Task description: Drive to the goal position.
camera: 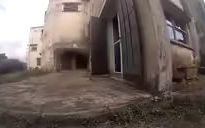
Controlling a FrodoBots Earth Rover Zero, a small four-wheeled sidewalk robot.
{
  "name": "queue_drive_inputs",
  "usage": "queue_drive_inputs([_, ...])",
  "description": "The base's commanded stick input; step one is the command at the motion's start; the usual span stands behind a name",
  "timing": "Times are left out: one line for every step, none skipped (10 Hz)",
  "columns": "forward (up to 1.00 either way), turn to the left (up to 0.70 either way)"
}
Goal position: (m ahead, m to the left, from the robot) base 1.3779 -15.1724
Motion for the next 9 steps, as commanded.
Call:
queue_drive_inputs([0.0,0.0])
queue_drive_inputs([0.0,0.0])
queue_drive_inputs([0.0,0.0])
queue_drive_inputs([0.0,0.0])
queue_drive_inputs([-0.27,0.0])
queue_drive_inputs([-0.68,0.0])
queue_drive_inputs([-0.7,0.0])
queue_drive_inputs([-0.7,0.0])
queue_drive_inputs([-0.7,0.0])
